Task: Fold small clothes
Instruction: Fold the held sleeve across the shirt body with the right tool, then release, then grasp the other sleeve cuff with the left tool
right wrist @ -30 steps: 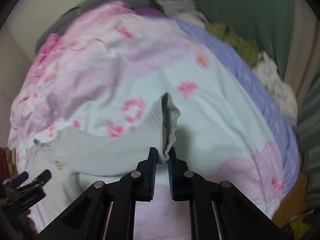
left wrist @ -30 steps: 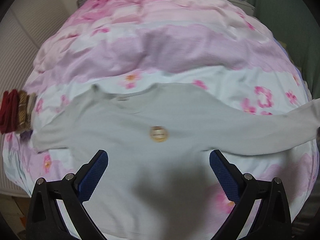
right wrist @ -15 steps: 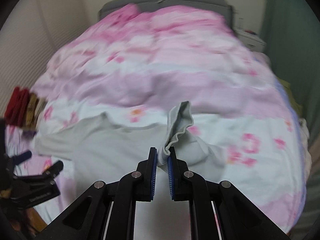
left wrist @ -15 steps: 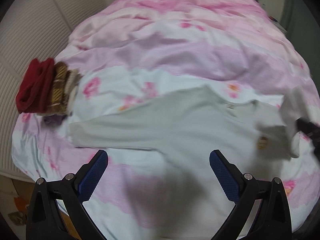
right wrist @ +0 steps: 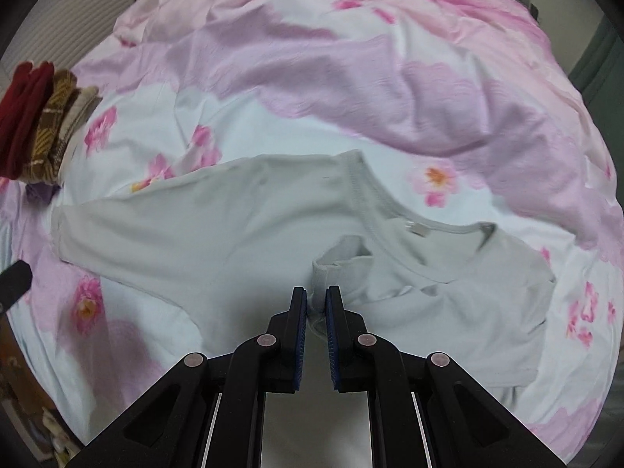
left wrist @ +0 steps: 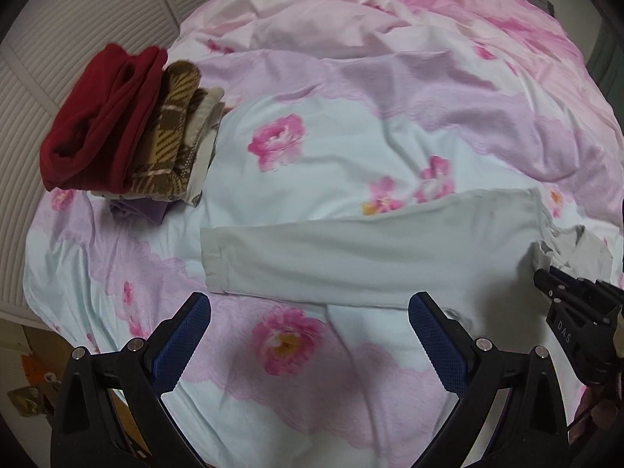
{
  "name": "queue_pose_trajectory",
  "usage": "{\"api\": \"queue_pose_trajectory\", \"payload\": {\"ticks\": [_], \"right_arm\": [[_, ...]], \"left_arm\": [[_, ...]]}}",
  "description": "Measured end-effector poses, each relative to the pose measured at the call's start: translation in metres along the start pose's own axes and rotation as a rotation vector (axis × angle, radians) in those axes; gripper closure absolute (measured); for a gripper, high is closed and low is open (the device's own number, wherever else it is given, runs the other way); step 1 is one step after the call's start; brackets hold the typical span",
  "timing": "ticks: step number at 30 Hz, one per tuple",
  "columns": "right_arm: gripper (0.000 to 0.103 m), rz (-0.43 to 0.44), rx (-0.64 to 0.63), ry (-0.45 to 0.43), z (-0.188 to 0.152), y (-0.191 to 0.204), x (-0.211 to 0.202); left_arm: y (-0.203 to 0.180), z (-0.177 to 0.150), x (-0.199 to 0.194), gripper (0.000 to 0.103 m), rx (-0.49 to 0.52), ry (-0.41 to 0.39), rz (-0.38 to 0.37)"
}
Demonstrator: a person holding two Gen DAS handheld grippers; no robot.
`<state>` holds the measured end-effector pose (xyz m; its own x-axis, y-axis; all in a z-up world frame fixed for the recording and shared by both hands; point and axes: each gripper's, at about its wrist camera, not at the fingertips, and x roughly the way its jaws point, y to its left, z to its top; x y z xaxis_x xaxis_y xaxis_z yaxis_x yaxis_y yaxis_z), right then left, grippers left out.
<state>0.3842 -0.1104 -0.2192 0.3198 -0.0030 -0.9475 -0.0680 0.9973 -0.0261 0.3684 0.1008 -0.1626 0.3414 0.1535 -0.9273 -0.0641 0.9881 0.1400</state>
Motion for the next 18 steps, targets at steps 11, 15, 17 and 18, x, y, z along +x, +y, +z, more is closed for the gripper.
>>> {"api": "queue_pose_trajectory", "payload": {"ticks": [11,15,17,18], "right_arm": [[0.039,0.048,0.002,0.067,0.009,0.045,0.002],[0.039,0.028,-0.028,0.084,0.010,0.073,-0.008],[0.039,0.021,-0.056,0.100,0.012,0.092,-0.010],[0.039,0.029,-0.068,0.107,0.014,0.103,-0.009]], "left_arm": [[0.087,-0.003,0.040,0.000,-0.104,0.054,-0.126],[0.136,-0.003,0.057,0.001,-0.169,0.076,-0.197],[0.154,-0.001,0.071,0.005,-0.179,0.091,-0.249],[0.160,0.000,0.076,0.008,-0.183,0.099,-0.271]]}}
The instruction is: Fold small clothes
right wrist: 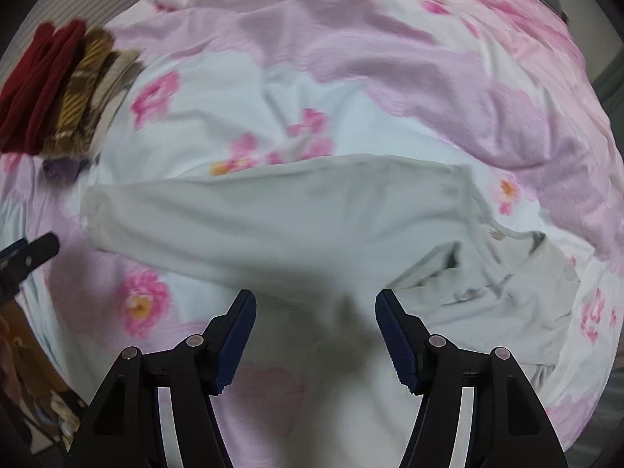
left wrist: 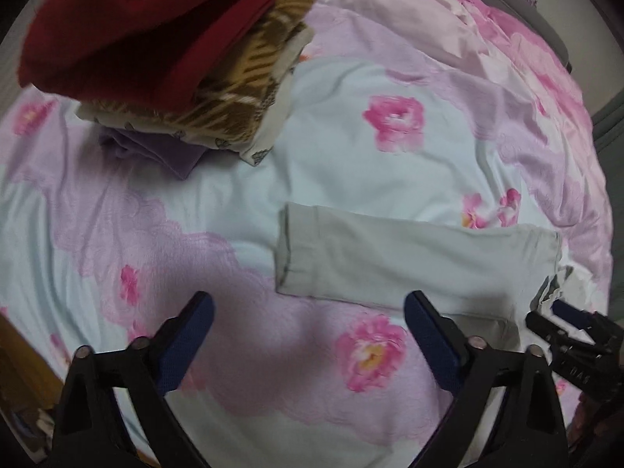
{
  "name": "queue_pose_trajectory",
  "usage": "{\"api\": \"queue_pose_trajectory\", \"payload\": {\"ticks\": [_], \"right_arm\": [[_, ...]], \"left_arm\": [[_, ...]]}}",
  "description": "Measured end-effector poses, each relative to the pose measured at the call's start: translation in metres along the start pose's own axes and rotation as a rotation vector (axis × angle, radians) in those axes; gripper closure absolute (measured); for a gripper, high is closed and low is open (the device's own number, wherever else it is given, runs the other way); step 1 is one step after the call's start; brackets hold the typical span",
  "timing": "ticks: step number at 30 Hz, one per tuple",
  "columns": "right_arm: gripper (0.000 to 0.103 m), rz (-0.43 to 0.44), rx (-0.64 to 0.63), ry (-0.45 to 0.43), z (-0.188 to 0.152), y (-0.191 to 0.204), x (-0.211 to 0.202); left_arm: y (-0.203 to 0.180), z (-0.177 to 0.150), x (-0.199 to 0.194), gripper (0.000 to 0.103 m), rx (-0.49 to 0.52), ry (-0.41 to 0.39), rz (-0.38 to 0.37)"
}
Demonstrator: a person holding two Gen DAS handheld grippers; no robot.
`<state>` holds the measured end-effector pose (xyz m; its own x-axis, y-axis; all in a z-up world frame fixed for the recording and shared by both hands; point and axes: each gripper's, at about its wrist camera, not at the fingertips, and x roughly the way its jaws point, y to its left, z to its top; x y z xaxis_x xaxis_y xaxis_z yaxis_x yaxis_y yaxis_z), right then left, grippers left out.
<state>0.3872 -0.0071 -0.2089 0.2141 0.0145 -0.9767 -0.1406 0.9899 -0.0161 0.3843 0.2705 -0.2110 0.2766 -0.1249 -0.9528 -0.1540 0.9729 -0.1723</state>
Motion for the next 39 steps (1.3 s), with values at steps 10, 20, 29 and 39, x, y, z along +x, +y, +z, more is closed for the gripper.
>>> {"api": "queue_pose_trajectory", "payload": {"ticks": [10,20,29,39], "right_arm": [[0.039,0.019,-0.101,0.049,0.022,0.068,0.015],[0.039,0.001,-0.112,0.054,0.022,0.077,0.014],[0.039,-0.011,-0.071,0.012,0.013,0.057,-0.005],[0.039,-0.010,0.111,-0.088,-0.028,-0.031,-0.066]], "left_arm": [[0.024,0.024,0.072,0.033,0.079,0.116,-0.146],[0.026,0.026,0.096,0.063,0.062,0.140,-0.190],[-0.014,0.024,0.044,0.091,0.120,0.078,-0.153],[-0.145,-0.002,-0.068,0.091,0.289,-0.056,-0.260]]}}
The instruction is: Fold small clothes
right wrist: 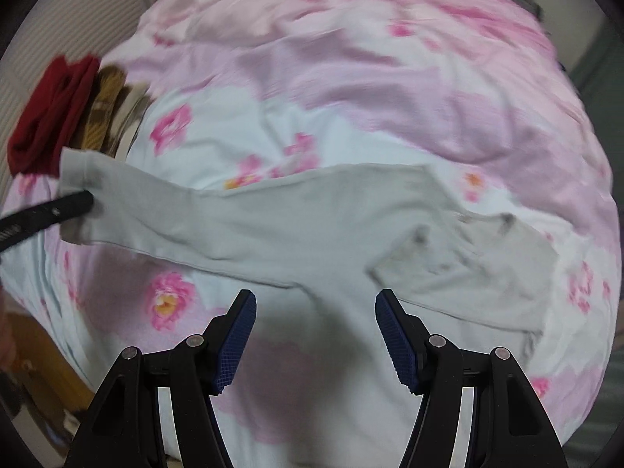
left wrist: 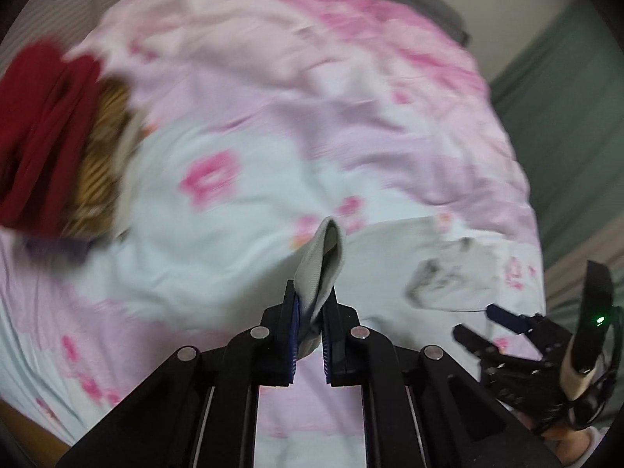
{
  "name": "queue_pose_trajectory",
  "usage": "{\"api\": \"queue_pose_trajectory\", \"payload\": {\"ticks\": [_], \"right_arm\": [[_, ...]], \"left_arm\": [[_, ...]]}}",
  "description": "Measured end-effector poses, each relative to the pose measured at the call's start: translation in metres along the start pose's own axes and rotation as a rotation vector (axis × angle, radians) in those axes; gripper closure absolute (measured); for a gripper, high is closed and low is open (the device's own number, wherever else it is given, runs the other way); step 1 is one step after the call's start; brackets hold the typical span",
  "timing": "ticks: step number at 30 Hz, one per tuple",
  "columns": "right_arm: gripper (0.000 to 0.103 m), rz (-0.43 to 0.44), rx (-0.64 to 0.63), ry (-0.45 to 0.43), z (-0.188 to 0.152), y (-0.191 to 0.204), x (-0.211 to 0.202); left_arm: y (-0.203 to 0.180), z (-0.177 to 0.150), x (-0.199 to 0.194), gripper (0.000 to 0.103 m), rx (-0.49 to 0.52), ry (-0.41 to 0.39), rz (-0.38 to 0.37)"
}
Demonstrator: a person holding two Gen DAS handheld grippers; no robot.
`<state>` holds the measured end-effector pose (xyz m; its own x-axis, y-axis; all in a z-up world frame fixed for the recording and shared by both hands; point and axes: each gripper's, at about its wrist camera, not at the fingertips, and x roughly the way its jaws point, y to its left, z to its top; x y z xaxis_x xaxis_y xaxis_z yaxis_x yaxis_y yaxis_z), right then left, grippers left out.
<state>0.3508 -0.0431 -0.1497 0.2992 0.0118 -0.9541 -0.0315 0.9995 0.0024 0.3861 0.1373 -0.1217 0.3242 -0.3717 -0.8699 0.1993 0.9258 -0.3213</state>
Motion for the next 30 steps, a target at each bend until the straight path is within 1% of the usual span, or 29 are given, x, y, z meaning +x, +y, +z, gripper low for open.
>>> {"api": "queue_pose_trajectory", "payload": {"ticks": [3,6,9,12,14,16,19,22,27,30], "right_arm": [[0.039,-0.020,0.057,-0.041,-0.015,-0.043,-0.024],[0.039,-0.047,0.114,-0.066,-0.030,-0.084,-0.040],[0.039,-0.072,0.195,-0.080,-0.053,-0.135,-0.055],[0.039,-0.082,0.249,-0.083,-0.070,-0.173,-0.061],[0.039,-0.080,0.280,-0.086,-0.079,-0.197,-0.061],[0.039,-0.071,0.291,-0.089,-0.082,-0.212,-0.058],[0.039,-0.032,0.287,-0.082,-0.078,-0.219,-0.048],[0.039,0.022,0.249,-0.078,-0.065,-0.207,-0.031],[0.039,0.104,0.185,-0.066,-0.030,-0.163,0.005],[0.039,0.122,0.186,-0.051,-0.010,-0.137,0.030]], "left_arm": [[-0.059,0.010,0.003,0.091,0.058,-0.012,-0.034],[-0.119,0.018,0.020,0.091,0.103,0.001,-0.067],[-0.159,0.021,0.036,0.091,0.113,0.015,-0.083],[-0.178,0.016,0.048,0.091,0.091,0.020,-0.060],[-0.179,0.011,0.055,0.091,0.047,0.030,-0.046],[-0.175,0.005,0.056,0.091,0.007,0.022,-0.022],[-0.161,0.000,0.049,0.091,-0.029,-0.006,0.035],[-0.143,-0.003,0.038,0.091,-0.036,-0.030,0.106],[-0.103,-0.005,0.015,0.091,-0.031,-0.062,0.213],[-0.069,-0.003,0.005,0.091,-0.058,-0.069,0.241]]}}
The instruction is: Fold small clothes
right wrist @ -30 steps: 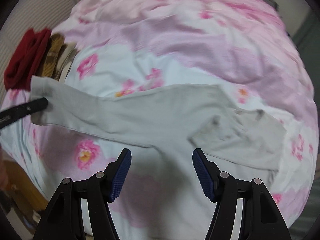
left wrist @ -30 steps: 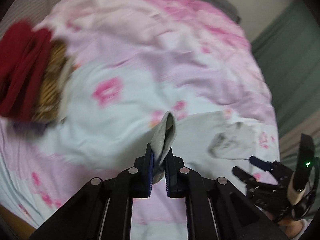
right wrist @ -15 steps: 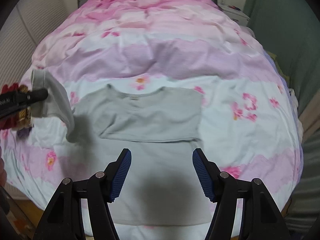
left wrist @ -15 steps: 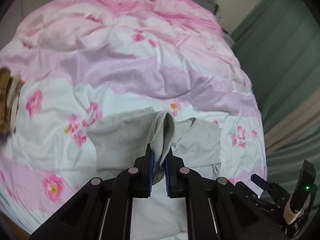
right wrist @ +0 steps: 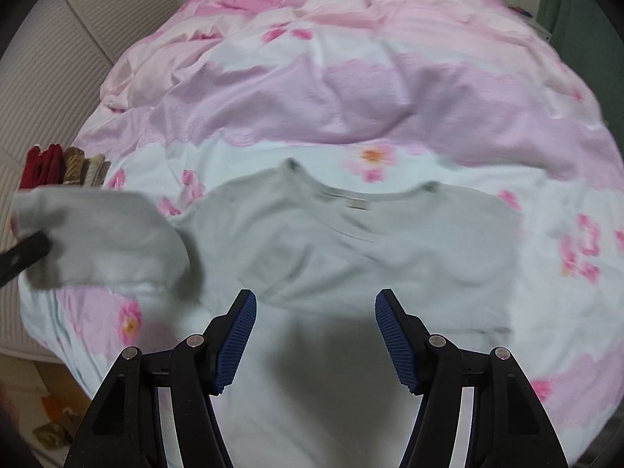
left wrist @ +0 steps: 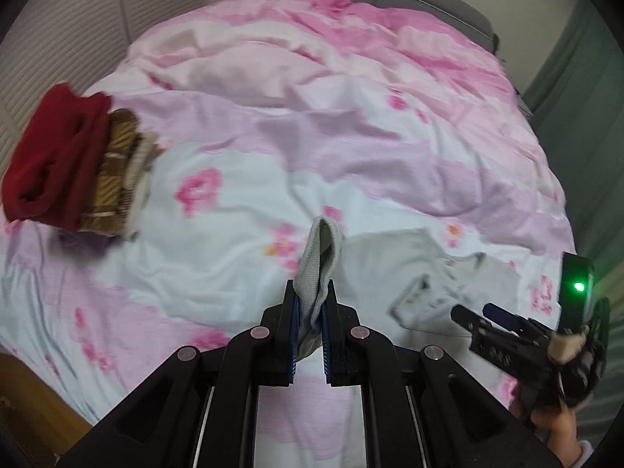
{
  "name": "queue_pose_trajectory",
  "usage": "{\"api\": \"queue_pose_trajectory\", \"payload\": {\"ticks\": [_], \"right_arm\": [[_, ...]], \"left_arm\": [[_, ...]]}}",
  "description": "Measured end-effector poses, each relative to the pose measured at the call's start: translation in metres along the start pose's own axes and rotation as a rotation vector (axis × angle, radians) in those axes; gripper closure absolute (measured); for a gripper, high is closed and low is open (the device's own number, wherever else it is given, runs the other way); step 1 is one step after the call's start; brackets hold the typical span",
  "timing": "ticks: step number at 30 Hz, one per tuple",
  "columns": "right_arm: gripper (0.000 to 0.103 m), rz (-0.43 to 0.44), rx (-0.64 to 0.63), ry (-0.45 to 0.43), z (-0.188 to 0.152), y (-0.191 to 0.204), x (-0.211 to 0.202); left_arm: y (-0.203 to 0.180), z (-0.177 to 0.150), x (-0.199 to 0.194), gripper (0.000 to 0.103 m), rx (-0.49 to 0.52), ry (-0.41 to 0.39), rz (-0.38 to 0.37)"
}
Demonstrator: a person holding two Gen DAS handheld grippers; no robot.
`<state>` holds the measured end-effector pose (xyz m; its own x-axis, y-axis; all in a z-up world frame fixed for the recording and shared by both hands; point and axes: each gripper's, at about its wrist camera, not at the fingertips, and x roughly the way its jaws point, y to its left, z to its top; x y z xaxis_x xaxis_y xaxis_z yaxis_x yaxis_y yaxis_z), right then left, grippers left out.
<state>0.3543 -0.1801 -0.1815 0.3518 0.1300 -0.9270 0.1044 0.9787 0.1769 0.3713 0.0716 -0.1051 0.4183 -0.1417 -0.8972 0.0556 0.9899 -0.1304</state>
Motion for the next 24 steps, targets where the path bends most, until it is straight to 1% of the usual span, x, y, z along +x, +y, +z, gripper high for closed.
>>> {"api": "queue_pose_trajectory", "payload": {"ticks": [3,6,9,11,13,15,18,22,23,24], "right_arm": [[0.039,0.008,0.025,0.020,0.012,0.018,0.027],[0.039,-0.056,0.061,0.048,0.022,0.030,0.055],[0.039,-0.091,0.101,0.069,0.028,0.034,0.075],[0.040,-0.183,0.101,0.063,0.031,0.037,0.084],[0.040,-0.233,0.122,0.057,0.031,0.038,0.085],[0.040,-0.241,0.149,0.025,0.028,0.039,0.081],[0.039,-0.262,0.160,0.005,0.024,0.040,0.080],[0.040,-0.252,0.173,0.052,0.023,0.038,0.099],[0.040,-0.265,0.170,0.053,0.023,0.039,0.102],[0.047,-0.277,0.167,0.056,0.023,0.040,0.104]], "left_arm": [[0.025,0.006,0.003,0.091,-0.014,-0.006,0.008],[0.037,0.010,0.012,0.091,-0.015,0.008,-0.019],[0.038,0.011,0.022,0.091,0.002,0.022,-0.040],[0.036,0.010,0.028,0.091,0.021,0.035,-0.068],[0.033,0.009,0.032,0.091,0.035,0.037,-0.088],[0.032,0.011,0.036,0.091,0.039,0.041,-0.112],[0.031,0.014,0.044,0.091,0.052,0.043,-0.114],[0.029,0.016,0.054,0.091,0.068,0.058,-0.120],[0.028,0.016,0.057,0.091,0.071,0.061,-0.121],[0.028,0.015,0.058,0.091,0.073,0.063,-0.123]]}}
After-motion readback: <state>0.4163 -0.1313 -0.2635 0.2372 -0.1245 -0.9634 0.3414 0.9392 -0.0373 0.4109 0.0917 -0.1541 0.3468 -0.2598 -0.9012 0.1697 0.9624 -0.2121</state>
